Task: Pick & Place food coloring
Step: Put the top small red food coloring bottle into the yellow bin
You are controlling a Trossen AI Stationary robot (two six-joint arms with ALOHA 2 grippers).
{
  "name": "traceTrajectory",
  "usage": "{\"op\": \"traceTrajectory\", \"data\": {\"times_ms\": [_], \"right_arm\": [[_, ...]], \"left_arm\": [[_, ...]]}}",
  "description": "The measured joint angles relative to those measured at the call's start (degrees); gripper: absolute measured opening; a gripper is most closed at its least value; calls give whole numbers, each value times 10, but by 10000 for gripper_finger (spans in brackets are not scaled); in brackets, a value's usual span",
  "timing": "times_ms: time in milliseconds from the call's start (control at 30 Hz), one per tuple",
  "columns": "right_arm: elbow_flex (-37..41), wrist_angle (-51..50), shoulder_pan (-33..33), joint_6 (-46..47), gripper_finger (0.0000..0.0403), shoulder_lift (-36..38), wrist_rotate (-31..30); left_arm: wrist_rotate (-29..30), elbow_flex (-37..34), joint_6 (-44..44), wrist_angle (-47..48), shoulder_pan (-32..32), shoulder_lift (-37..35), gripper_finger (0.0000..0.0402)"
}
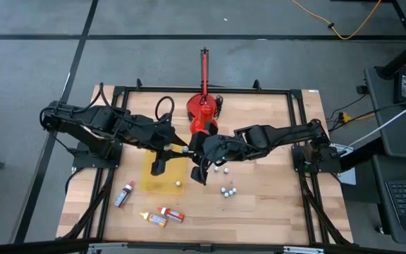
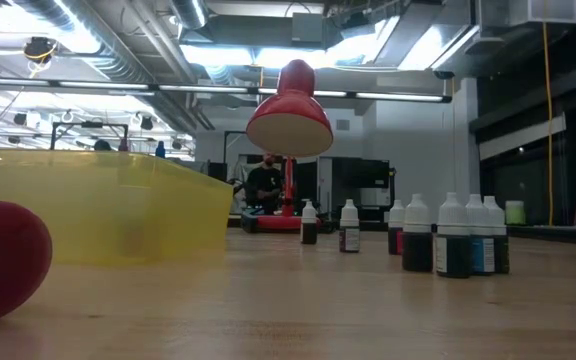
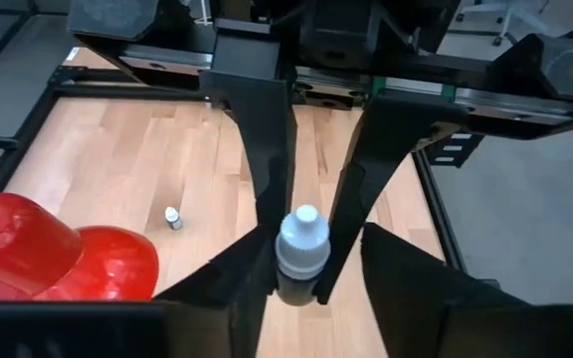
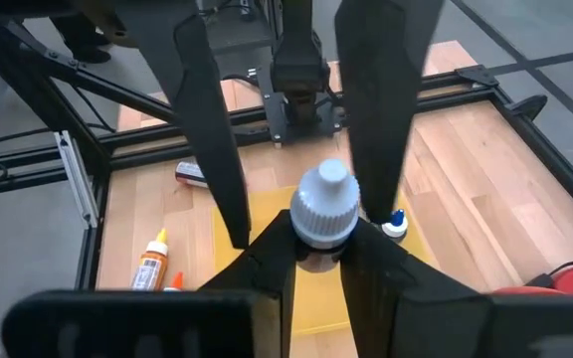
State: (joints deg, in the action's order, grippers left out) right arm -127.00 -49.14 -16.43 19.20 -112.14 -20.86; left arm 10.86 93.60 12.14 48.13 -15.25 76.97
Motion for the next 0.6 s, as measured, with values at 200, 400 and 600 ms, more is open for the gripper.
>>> {"op": "traceTrajectory", "data": {"times_ms": [200, 400, 600], "right_arm": [[0, 0, 0, 0, 65, 0, 0], [0, 0, 0, 0, 65, 0, -1], [0, -1, 0, 0, 68, 0, -2]], "left_arm": [[-1, 0, 2, -2, 0, 0, 103], [15, 0, 8, -2, 0, 0, 77], [12, 0, 7, -3, 0, 0, 66]]}}
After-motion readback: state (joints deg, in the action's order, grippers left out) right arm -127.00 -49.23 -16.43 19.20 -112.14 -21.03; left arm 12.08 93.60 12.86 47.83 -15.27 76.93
